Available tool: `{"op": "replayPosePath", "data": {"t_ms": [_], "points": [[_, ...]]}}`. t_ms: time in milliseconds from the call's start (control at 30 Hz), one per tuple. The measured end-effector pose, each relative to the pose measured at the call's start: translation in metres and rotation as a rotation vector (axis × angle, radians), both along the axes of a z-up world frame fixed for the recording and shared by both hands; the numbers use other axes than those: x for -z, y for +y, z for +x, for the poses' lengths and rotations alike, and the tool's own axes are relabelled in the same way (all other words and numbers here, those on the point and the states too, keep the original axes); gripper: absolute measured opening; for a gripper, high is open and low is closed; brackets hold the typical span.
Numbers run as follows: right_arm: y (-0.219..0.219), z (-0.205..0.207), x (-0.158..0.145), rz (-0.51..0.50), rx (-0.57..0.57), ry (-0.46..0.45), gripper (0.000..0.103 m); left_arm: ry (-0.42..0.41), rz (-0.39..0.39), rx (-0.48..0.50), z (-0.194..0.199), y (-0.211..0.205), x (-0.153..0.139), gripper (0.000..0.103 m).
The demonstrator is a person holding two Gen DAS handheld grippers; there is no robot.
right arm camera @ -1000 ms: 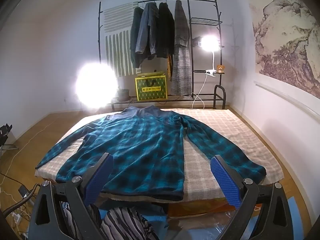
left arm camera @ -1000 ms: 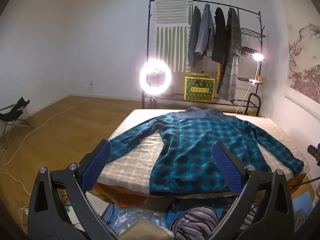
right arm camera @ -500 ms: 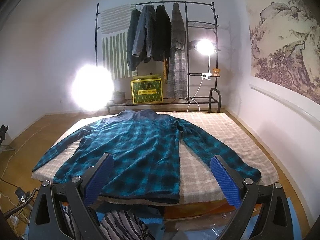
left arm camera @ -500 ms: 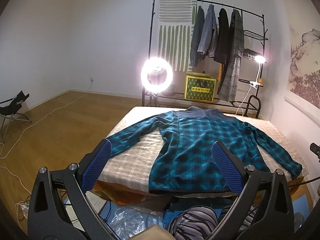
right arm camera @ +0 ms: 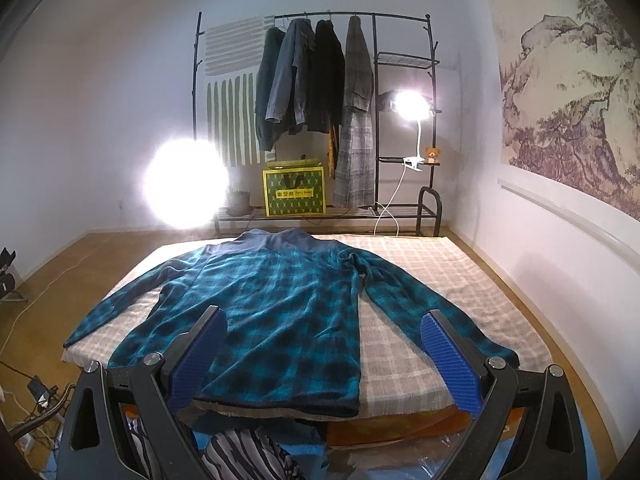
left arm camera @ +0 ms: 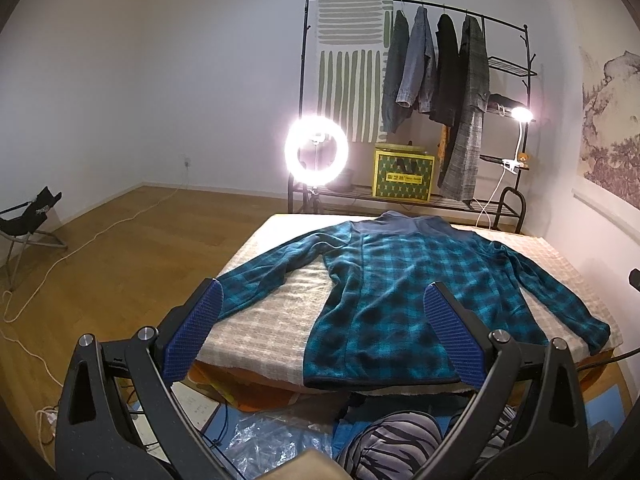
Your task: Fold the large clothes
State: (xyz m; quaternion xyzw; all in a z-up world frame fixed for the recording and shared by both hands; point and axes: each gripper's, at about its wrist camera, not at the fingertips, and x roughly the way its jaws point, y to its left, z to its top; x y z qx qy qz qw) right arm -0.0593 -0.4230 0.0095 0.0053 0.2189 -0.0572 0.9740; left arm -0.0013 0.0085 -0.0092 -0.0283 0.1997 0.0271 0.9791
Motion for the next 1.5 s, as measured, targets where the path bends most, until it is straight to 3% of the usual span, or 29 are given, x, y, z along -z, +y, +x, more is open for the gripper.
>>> {"op": "replayPosePath", "data": {"t_ms": [1500], "points": [[0.0014, -0.001, -0.0065, -0.005, 0.001, -0.012, 0.099, -0.001, -0.005, 0.006, -0.0013, -0.007, -0.0018, 0.102]]}}
